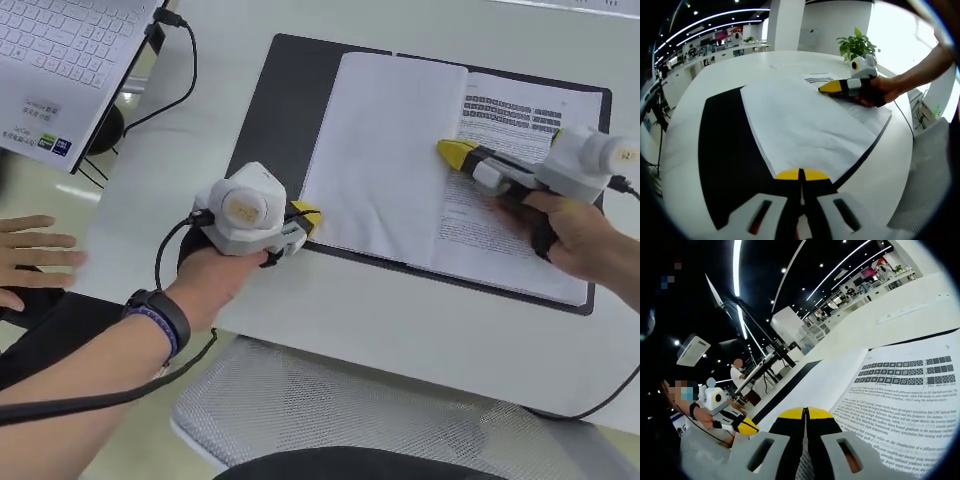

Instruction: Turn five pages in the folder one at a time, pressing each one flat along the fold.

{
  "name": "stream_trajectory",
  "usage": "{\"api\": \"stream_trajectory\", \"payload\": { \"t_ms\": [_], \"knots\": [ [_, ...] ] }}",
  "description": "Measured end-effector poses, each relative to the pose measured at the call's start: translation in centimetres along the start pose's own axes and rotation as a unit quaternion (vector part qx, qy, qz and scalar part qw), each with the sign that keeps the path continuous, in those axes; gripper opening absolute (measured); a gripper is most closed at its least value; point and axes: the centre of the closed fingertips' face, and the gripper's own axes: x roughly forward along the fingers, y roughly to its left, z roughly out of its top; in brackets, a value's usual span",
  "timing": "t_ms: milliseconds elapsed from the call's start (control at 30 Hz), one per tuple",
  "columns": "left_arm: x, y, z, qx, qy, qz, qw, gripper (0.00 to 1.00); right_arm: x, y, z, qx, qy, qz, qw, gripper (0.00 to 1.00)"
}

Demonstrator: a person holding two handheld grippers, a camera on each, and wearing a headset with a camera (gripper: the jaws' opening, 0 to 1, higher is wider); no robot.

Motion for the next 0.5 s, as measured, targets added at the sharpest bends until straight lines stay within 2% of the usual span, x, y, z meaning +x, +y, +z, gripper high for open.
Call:
{"api": "stream_trajectory", "payload": {
  "t_ms": [500],
  "knots": [
    [0.2,0.1,-0.1,-0.001,-0.001,0.000,1.0000,0.00,-2.3,4.5,-4.8,0.011,0.038,0.029,0.9988,0.00]
  ]
}}
